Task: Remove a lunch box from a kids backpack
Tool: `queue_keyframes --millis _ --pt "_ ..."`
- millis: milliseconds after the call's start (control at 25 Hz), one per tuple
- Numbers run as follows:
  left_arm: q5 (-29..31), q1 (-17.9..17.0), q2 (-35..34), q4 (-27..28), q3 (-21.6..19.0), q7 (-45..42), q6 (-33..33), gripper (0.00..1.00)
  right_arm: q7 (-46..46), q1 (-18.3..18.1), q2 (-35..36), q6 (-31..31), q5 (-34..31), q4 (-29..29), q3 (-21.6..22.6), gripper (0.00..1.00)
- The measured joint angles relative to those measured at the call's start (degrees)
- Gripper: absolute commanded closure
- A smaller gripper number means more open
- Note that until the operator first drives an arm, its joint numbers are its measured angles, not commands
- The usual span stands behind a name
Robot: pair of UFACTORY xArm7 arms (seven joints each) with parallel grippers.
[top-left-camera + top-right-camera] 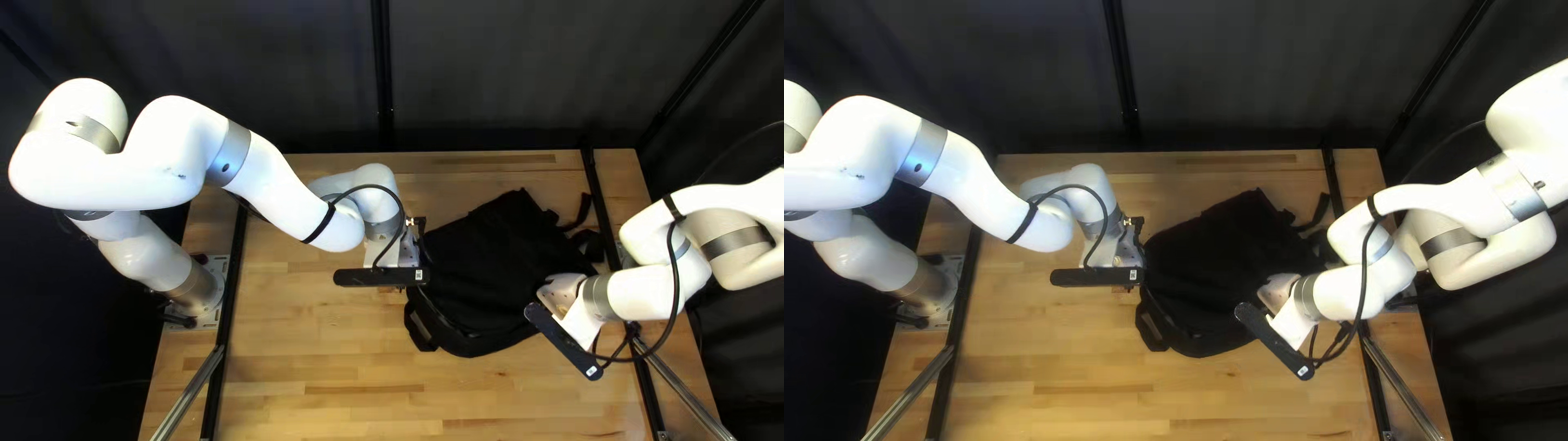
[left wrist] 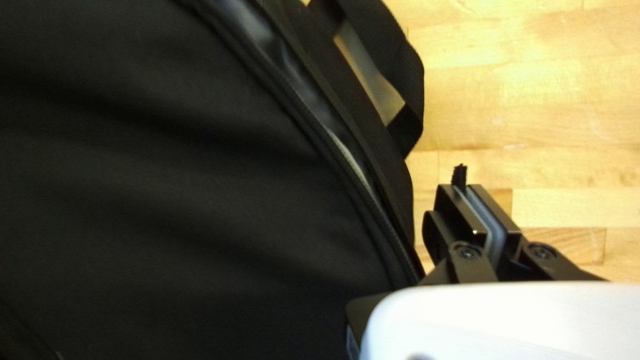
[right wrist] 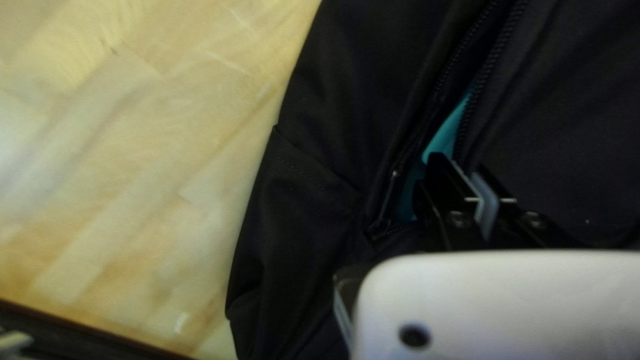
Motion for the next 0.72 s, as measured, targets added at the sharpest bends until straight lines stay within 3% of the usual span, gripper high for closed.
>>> queue_keyframes --millis 40,80,280,440,720 --pt "0.3 -0.2 0.1 0.3 -0.1 -0.3 0.3 1.0 -1.3 0.0 -0.6 0.2 0.0 -0.3 -0.8 0.69" --pt "0.5 -0.4 0.2 0.5 -0.2 -0.4 0.6 1.0 -2.6 0.0 -1.2 0.3 -0.1 -0.7 -1.6 0.02" --pt "0.9 -1.0 -0.3 1.2 -0.6 -1.1 2.2 1.0 -10.5 -0.3 -6.5 0.8 -0.5 -3.7 -7.3 0.0" --pt "1.8 -1.8 -0.4 2.1 -1.0 -2.0 3.3 1.0 -14.1 -0.3 -10.8 5.5 0.1 -4.3 -9.9 0.0" --pt "3.8 -3.3 0.5 3.3 -1.4 -3.7 3.7 1.0 -3.5 0.2 -5.3 15.6 3.1 5.7 -2.5 0.0"
